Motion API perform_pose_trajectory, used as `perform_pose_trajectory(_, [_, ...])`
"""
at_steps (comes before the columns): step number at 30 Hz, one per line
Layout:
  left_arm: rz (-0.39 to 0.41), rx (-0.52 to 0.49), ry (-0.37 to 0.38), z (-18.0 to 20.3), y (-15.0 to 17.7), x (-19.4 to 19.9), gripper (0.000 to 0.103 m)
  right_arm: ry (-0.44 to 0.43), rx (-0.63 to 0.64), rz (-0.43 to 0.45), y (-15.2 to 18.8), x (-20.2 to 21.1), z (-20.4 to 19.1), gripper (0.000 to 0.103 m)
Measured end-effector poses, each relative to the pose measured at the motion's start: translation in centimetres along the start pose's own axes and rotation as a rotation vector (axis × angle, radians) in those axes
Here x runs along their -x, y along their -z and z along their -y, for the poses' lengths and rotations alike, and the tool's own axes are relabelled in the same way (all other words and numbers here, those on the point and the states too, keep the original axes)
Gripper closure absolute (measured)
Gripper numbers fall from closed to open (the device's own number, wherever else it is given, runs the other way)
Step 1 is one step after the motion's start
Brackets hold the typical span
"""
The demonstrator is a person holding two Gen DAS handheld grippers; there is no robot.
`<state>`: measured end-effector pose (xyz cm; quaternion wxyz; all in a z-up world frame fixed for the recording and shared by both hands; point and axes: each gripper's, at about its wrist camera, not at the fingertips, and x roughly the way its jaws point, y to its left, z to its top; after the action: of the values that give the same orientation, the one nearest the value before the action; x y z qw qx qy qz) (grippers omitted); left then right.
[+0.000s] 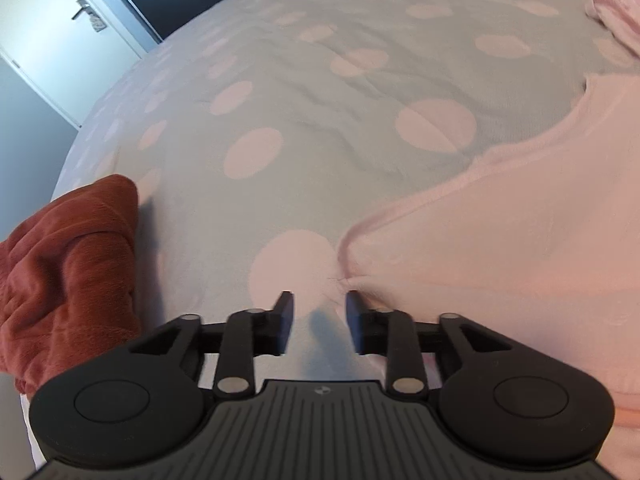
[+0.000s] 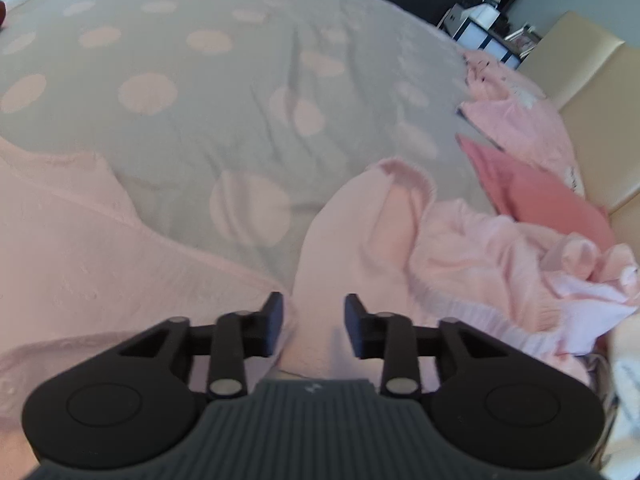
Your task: Fold clothes
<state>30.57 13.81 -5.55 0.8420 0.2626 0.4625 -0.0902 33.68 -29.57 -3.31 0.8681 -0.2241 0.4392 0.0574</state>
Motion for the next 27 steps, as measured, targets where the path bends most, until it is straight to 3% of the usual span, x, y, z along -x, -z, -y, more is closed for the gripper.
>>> perform_pose_trajectory(4, [0.086, -0.021, -0.003, -0.2, 0.5, 4.2, 0.065, -0.042, -0.013, 0.069, 0.1, 4.5, 0.7, 0.062])
perform_pose_trajectory(9, [0.211, -0.139, 0.102, 1.8, 1.3, 9.1, 0.061, -0.146, 0.044, 0.144, 1.2, 10.1, 0.2, 0.062])
perform_pose_trajectory(12, [0.258, -0.237, 0.122, 3.6, 2.3, 11.2, 0.061, -0.185, 0.101, 0.175, 2.7, 12.6, -0.7, 0.062])
perform_pose_trajectory(20, [0.303, -0.455, 0.133, 7.3, 5.2, 13.4, 0.061, -0.311, 0.338, 0.195, 6.8, 15.2, -4.3, 0.061])
perform_pose_trajectory(27, [0.309, -0.679, 0.044, 10.6, 6.9, 12.5, 0.061, -0.330, 0.558, 0.180, 7.4, 15.3, -8.2, 0.061])
